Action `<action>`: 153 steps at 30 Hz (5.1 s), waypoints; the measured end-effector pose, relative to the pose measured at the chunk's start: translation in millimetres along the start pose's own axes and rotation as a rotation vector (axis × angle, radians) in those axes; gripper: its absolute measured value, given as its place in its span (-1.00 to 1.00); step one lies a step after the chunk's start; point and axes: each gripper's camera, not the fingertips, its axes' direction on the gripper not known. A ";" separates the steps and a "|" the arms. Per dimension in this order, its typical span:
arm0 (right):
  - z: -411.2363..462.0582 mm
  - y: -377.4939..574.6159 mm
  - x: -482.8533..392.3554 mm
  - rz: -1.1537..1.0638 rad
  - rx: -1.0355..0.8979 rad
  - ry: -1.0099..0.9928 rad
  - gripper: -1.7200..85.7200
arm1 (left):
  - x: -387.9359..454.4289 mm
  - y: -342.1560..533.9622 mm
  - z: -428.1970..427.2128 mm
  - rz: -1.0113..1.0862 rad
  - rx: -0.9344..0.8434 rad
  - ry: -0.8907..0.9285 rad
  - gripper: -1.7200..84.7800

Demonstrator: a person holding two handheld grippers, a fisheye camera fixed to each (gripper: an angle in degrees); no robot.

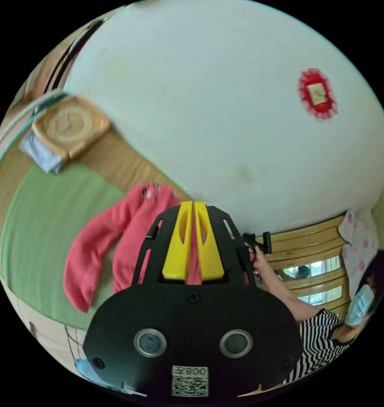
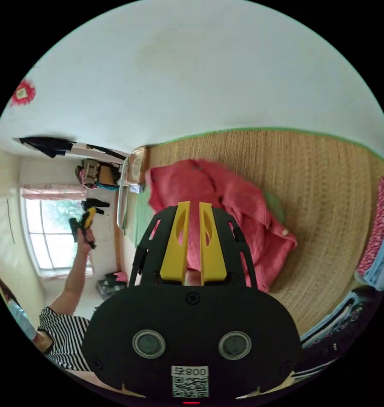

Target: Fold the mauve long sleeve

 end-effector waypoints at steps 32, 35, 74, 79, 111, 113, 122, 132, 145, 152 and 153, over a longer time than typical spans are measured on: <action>157.4 57.9 287.3 0.622 -0.009 0.063 -0.75 | -257.3 -291.6 315.2 -0.384 -0.232 -0.598 -0.94; 163.7 60.7 296.5 0.663 0.049 0.061 -0.73 | -242.4 -285.5 354.0 -0.295 -0.358 -0.458 -0.92; 320.0 -4.6 83.7 0.120 -0.201 0.181 -0.76 | -87.5 -253.5 757.9 0.288 -1.008 0.027 -0.74; 298.6 -24.0 90.2 0.097 -0.116 0.518 -0.71 | -88.8 -242.0 792.1 0.235 -1.034 0.010 -0.80; 233.6 -161.9 150.9 0.242 -0.191 0.577 -0.76 | -142.0 -176.1 734.9 0.107 -0.865 -0.051 -0.90; 265.9 -139.6 135.8 0.168 -0.172 0.370 -0.75 | -156.6 -169.0 713.5 0.074 -0.837 -0.188 -0.88; 434.2 -53.8 103.2 0.065 -0.486 0.115 -0.69 | -230.0 -128.3 635.3 -0.209 -0.727 -0.548 -0.79; 489.3 -52.9 133.0 0.170 -0.548 0.037 -0.87 | -256.4 -104.3 627.9 -0.192 -0.809 -0.517 -0.91; 493.3 -16.7 145.0 0.299 -0.640 -0.039 -0.90 | -273.9 -67.9 585.7 -0.080 -0.955 -0.527 -0.94; 535.4 12.3 126.2 0.333 -0.776 -0.052 -0.89 | -302.7 -30.0 544.2 -0.157 -0.989 -0.599 -0.93; 538.1 13.1 126.5 0.345 -0.779 -0.054 -0.89 | -304.3 -25.3 541.4 -0.167 -0.957 -0.588 -0.93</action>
